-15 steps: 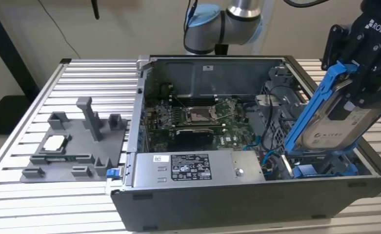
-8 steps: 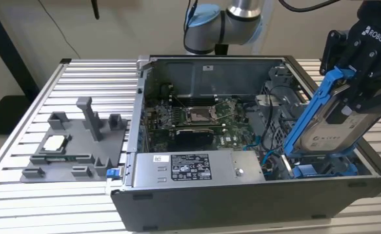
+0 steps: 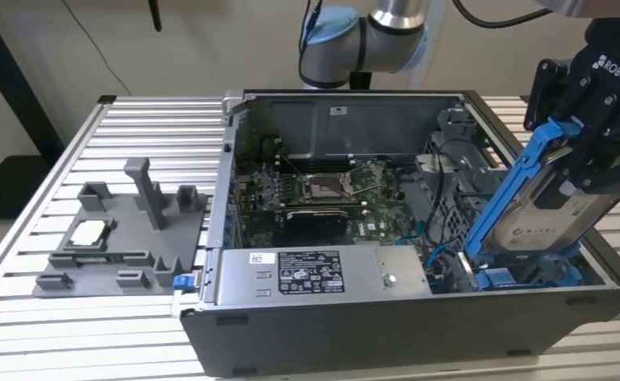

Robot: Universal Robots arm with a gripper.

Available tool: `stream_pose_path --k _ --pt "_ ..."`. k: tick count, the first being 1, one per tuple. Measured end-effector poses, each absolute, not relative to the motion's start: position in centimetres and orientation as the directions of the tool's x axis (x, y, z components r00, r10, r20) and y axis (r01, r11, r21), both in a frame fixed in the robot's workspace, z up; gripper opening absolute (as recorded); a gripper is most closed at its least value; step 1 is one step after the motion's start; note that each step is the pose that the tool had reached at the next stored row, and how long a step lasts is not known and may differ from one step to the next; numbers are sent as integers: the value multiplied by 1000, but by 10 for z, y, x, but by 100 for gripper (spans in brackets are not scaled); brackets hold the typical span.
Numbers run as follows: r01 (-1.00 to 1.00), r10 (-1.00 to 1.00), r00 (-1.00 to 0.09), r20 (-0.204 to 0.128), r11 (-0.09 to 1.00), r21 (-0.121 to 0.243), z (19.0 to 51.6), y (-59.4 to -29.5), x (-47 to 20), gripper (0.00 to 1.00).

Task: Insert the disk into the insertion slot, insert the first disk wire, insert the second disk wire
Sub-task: 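Insert the disk into the insertion slot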

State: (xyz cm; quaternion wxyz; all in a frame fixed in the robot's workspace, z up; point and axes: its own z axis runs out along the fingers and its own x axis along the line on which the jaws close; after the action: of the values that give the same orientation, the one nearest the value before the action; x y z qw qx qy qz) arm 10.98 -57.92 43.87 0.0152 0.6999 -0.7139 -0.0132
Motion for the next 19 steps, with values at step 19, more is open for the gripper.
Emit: stream_pose_path --k 19 --pt "-1000 -1000 -20 3 20 21 421 -578 119 33"
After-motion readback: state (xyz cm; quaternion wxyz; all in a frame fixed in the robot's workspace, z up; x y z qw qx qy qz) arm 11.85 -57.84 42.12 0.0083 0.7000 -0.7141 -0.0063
